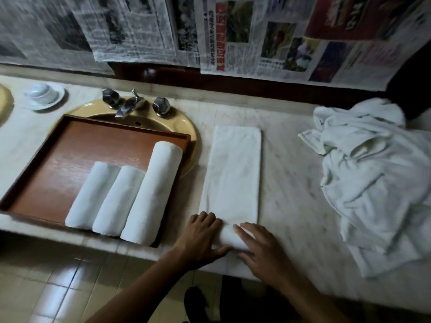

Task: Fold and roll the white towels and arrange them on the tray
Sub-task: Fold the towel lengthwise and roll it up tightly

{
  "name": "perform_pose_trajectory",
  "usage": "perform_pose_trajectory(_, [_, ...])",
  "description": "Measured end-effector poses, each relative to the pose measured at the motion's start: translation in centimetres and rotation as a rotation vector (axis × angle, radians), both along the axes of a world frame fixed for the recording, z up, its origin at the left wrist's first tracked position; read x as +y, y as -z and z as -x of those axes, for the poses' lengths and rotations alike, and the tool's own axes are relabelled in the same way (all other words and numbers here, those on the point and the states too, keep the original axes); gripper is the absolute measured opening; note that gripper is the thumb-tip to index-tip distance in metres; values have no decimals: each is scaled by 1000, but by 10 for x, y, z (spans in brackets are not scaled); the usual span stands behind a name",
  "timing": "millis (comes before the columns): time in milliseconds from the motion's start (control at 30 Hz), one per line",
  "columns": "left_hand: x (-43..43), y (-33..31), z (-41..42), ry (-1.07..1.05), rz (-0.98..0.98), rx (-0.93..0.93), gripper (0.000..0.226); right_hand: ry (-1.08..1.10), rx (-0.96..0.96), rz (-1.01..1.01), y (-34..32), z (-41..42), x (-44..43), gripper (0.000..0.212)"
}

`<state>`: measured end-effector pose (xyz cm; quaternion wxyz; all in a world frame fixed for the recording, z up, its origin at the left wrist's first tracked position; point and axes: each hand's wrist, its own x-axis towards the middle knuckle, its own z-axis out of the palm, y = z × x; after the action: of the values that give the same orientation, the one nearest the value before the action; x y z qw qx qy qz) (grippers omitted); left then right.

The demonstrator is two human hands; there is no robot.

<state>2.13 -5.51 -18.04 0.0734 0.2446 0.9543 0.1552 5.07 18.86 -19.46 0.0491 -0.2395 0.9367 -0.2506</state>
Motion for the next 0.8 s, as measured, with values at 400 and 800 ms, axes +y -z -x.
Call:
perform_pose_trajectory(400, [-58, 4, -22, 108, 25, -47, 70, 117, -15, -75, 4, -39, -7, 92])
perform_pose_trajectory(800, [-73, 2, -30, 54, -137, -163, 62, 230, -74, 55, -6, -52, -9, 62])
